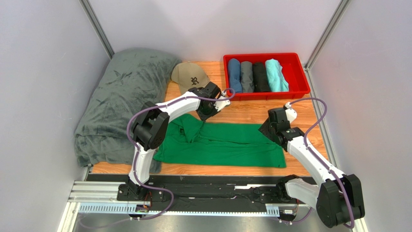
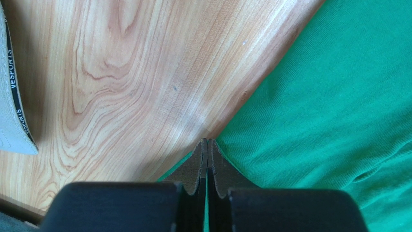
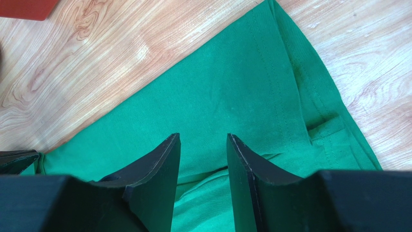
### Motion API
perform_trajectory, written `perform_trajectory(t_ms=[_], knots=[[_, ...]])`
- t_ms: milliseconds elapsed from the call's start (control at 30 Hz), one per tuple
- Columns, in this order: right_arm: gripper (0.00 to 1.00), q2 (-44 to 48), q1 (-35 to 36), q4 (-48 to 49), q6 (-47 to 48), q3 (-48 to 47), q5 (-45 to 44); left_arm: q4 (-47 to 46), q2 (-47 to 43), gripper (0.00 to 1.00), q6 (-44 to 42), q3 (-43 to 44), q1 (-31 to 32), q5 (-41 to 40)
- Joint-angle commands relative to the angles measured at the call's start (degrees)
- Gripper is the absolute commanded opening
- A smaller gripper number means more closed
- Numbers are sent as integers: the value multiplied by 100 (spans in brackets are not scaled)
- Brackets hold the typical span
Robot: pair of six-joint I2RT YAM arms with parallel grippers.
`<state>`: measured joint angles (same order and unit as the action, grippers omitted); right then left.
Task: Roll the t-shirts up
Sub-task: Fold the T-shirt at the center of the board.
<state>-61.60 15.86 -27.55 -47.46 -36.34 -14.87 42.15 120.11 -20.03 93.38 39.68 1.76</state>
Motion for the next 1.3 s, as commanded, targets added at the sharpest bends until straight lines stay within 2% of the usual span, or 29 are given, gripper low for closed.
perform_trajectory(t_ms=[0,333,667,833,900,1033,1100,1133,1267], knots=[[44,140,-30,118,79,21,-33,-49,-514,0,-62,-74,31,-35],[44,219,-30,110,62,-5,46,205,-1473,0,-62,-601,-39,-167],[43,421,-21,171,-114,13,379,364,-2553,0,-176,-1673,-250,-396],[43,378,163,276,-246,-57,468,391,-3160,0,-299,-2157,-452,-457],[43,281,277,347,-281,-128,450,416,-3144,0,-265,-2071,-461,-422],[43,34,313,295,-281,-295,372,645,-2486,28,-19,-1211,-426,69],[43,104,313,215,-255,-313,293,672,-2048,38,25,-972,-269,88],[43,148,313,119,-255,-313,170,654,-1905,46,43,-797,-198,79],[44,543,304,-162,-237,-277,-138,549,-1125,50,157,-357,39,62]])
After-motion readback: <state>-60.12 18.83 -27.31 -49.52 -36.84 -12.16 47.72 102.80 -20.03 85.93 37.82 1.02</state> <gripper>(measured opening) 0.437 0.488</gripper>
